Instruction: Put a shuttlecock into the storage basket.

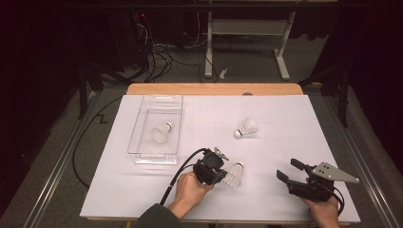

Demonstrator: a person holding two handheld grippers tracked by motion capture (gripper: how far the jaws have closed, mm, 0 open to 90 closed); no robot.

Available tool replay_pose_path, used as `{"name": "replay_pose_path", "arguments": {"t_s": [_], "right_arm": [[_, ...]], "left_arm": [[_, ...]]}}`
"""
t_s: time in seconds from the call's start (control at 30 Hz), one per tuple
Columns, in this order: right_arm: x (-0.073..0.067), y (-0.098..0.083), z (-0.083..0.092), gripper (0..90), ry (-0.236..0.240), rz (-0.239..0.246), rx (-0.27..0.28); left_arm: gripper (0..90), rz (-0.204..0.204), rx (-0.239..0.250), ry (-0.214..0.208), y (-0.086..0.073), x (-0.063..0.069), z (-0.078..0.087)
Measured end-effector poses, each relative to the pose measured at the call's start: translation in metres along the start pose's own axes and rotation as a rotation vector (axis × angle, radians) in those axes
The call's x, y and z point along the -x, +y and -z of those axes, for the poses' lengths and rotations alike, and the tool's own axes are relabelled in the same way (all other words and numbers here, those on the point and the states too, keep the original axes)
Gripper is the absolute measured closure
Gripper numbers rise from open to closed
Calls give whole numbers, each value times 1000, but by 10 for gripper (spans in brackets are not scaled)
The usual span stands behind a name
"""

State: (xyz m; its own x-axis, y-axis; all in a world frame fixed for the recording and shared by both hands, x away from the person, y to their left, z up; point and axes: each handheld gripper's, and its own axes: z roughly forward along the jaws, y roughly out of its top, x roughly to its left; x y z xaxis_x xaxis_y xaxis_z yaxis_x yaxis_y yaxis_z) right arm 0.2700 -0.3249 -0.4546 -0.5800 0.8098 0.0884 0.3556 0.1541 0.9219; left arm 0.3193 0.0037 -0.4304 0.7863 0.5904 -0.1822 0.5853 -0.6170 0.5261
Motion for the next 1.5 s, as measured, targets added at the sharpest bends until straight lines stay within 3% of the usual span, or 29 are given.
{"name": "replay_pose_path", "arguments": {"t_s": [0.2, 1.2, 1.5], "right_arm": [[0, 0, 1, 265, 0, 0, 1], [0, 0, 1, 265, -1, 0, 4], [0, 0, 1, 265, 2, 1, 1]], "left_arm": [[898, 4, 16, -25, 1, 0, 3], [898, -8, 161, -49, 6, -4, 37], [898, 8, 214, -67, 6, -10, 48]]}}
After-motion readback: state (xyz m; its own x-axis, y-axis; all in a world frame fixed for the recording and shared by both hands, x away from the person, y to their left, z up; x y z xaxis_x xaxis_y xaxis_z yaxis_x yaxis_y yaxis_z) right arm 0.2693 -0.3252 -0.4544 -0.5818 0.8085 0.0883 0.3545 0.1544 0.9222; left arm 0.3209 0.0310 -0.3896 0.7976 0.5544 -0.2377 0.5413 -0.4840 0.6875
